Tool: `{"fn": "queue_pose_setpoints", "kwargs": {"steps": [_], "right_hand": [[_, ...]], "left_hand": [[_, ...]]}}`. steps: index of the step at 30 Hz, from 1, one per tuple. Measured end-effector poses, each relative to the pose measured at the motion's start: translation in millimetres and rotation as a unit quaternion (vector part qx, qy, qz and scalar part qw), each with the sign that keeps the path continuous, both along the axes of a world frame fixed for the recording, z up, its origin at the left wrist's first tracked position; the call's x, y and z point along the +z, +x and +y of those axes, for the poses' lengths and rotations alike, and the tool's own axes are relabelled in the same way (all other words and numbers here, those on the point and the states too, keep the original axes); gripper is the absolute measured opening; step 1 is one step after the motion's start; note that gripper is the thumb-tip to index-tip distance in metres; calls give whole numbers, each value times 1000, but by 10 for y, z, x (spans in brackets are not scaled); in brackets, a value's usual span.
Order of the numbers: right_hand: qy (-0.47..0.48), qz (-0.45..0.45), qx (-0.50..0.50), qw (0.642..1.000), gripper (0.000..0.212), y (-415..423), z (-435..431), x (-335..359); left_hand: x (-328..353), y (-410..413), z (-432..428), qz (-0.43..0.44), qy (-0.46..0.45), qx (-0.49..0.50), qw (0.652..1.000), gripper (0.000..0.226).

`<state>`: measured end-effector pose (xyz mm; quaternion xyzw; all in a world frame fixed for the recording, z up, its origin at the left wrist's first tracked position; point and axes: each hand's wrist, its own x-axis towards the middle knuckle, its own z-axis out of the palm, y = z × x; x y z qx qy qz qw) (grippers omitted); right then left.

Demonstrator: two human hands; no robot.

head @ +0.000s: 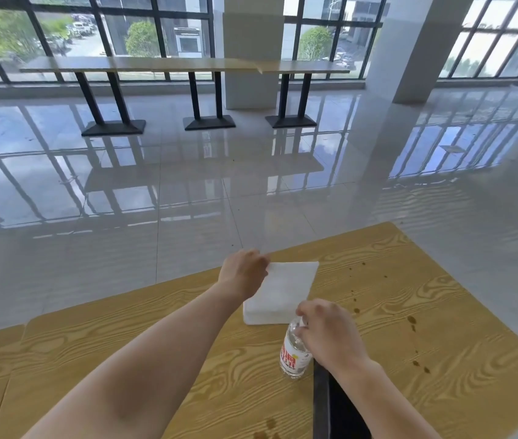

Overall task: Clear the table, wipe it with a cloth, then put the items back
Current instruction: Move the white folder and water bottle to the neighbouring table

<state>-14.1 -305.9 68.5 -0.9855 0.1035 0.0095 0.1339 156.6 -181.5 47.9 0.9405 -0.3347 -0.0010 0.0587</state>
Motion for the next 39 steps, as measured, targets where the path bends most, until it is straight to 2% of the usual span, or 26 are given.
{"fn": "queue_pose_setpoints", "kwargs": {"steps": [4, 7, 12, 17, 28, 39], "right_hand": [[3, -9, -7, 1000, 20, 82, 39, 52], [5, -5, -6, 1000, 24, 100, 87, 90], [-3, -10, 6, 1000, 28, 79, 267, 190], [6, -34, 51, 998, 31, 166, 626, 364], [32, -48, 198, 979, 30, 558, 2138, 521], [69, -41, 337, 938, 35, 940, 3750, 534]], "left_hand": [[-78, 13, 94, 19, -28, 15, 999, 16], [-76, -24, 257, 29, -52, 36, 998, 20], [44, -115, 794, -6, -78, 78, 994, 18], [171, -313, 1618, -43, -101, 134, 985, 28], [468, -1240, 3595, -126, -96, 304, 939, 25], [258, -2129, 5171, -109, -60, 437, 891, 20]]}}
